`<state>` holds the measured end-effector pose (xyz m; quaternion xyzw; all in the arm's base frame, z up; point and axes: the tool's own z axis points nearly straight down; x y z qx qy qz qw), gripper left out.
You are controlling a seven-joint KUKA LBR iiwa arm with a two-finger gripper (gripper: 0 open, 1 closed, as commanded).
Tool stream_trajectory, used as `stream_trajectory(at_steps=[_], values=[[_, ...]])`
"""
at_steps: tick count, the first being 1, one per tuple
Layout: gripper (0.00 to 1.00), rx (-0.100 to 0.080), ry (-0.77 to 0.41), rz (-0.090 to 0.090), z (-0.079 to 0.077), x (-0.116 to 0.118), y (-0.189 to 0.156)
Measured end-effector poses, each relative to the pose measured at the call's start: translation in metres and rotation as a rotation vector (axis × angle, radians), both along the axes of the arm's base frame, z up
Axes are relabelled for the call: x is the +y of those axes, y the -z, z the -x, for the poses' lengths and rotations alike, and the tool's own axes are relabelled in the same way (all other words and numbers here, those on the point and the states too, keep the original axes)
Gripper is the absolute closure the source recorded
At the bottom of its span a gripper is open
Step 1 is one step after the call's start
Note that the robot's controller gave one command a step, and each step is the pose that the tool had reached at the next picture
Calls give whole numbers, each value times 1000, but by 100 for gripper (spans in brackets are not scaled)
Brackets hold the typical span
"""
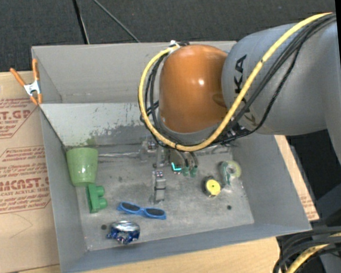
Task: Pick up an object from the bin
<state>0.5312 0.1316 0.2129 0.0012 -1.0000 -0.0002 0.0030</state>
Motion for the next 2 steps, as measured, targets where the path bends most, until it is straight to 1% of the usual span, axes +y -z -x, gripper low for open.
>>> stream_trajectory(at_steps=[1,2], values=[[0,2,24,1,29,-12,148],[0,-7,55,-2,40,7,112]])
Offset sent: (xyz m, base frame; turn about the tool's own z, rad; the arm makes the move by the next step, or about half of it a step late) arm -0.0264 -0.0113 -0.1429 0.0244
